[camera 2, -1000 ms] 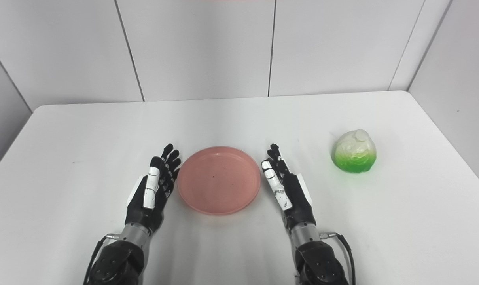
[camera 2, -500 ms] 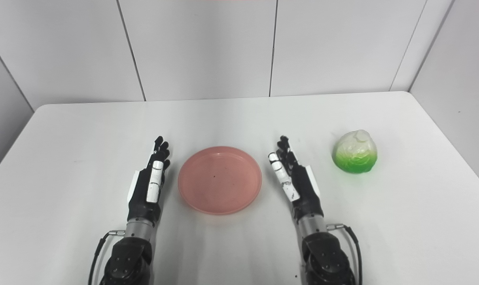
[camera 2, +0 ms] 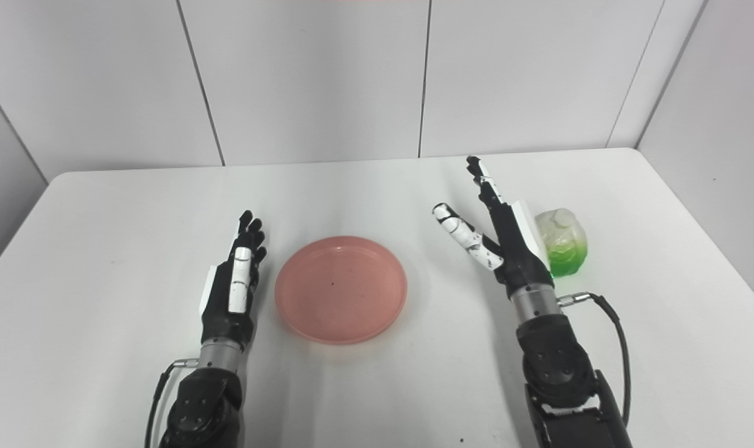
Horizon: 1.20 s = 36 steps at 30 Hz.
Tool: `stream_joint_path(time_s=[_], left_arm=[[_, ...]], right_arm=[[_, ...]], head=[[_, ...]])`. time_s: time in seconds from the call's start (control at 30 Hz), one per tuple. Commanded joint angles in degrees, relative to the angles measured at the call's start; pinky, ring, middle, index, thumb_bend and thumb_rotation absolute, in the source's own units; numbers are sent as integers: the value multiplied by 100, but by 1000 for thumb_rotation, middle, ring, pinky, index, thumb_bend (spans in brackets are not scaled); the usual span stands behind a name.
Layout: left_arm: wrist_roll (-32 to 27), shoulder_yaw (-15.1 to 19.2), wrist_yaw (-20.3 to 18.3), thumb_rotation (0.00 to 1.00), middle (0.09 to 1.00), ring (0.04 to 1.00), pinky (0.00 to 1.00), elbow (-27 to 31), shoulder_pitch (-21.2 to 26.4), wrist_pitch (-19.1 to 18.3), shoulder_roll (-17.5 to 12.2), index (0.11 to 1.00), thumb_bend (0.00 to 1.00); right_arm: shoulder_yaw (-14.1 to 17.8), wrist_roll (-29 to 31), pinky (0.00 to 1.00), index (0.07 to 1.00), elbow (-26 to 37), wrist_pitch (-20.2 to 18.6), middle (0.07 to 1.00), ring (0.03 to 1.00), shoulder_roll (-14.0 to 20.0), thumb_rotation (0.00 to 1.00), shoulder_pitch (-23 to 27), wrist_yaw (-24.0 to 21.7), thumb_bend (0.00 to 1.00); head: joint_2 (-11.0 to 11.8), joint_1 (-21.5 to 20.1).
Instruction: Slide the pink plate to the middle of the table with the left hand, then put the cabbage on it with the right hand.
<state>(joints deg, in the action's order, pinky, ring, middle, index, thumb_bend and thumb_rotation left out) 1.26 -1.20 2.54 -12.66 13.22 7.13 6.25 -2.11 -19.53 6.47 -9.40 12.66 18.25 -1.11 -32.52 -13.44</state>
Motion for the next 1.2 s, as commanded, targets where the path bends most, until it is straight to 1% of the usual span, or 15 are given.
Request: stream_joint_path(time_s=[0.0,0.03,0.1,0.17,0.2,0.33,0.43,0.47,0.57,0.67,0.83,0.9,0.97,1.07,1.17], left_arm=[[-139,58,-134,999,1000,1000,1000,-99,-124,-122,-149,999,691],[-177,53,-194,999,1000,1000,1000,-56,-134,-224,-189,998,703],[-228,25,-322,1000,1000,1000,1000,15,-139,-448,-280,999,709],[-331,45,-422,1000,1000,1000,1000,50,-133,-620,-332,1000,704],[-389,64,-454,1000,1000,1000,1000,57,-128,-681,-345,1000,684],[-611,122,-570,1000,1000,1000,1000,71,-125,-775,-391,1000,661],[-664,134,-620,1000,1000,1000,1000,53,-144,-688,-444,1000,659],[-714,157,-625,1000,1000,1000,1000,60,-148,-712,-446,1000,666],[-740,195,-626,1000,1000,1000,1000,75,-168,-701,-475,1000,666],[-766,228,-658,1000,1000,1000,1000,32,-165,-633,-527,1000,641],[-817,250,-726,1000,1000,1000,1000,-86,-156,-468,-595,1000,667],[-834,272,-735,996,1000,1000,1000,-181,-127,-403,-612,1000,689],[-849,279,-786,999,1000,1000,1000,-245,-115,-347,-643,1000,691],[-931,307,-871,986,1000,1000,1000,-289,-117,-284,-662,1000,683],[-941,319,-880,974,1000,1000,1000,-348,-106,-176,-654,1000,680]], right_arm=[[27,-270,882,949,244,-217,944,936,121,627,357,47,663],[23,-404,876,951,263,-328,944,933,161,595,393,48,675],[34,-641,869,950,288,-510,945,931,239,566,435,52,686],[62,-831,865,949,276,-618,949,932,310,523,452,93,692],[76,-918,849,944,262,-654,944,922,346,509,457,120,704],[157,-1139,797,943,206,-745,940,904,474,499,483,177,726],[199,-1244,799,942,153,-734,942,905,528,491,501,245,743],[213,-1277,780,941,124,-706,941,895,541,485,506,285,752],[244,-1402,745,946,120,-827,949,890,540,473,530,331,781],[294,-1530,759,945,76,-900,950,896,563,459,571,412,804],[348,-1863,729,936,7,-1036,933,869,626,447,605,526,847],[335,-2022,696,936,10,-1219,924,857,683,461,607,482,867],[311,-2158,706,933,-74,-1354,916,862,743,448,622,471,869],[288,-2231,701,926,-208,-1377,904,853,797,418,635,507,883],[269,-2250,744,932,-352,-1417,906,863,876,409,641,469,901]], head=[[-5,-45],[0,-113],[-1,-169],[-7,-214],[-7,-214],[0,-316],[10,-505],[11,-562],[24,-714],[21,-878],[18,-999],[14,-1060],[-4,-1108],[-15,-1111],[-23,-1113]])
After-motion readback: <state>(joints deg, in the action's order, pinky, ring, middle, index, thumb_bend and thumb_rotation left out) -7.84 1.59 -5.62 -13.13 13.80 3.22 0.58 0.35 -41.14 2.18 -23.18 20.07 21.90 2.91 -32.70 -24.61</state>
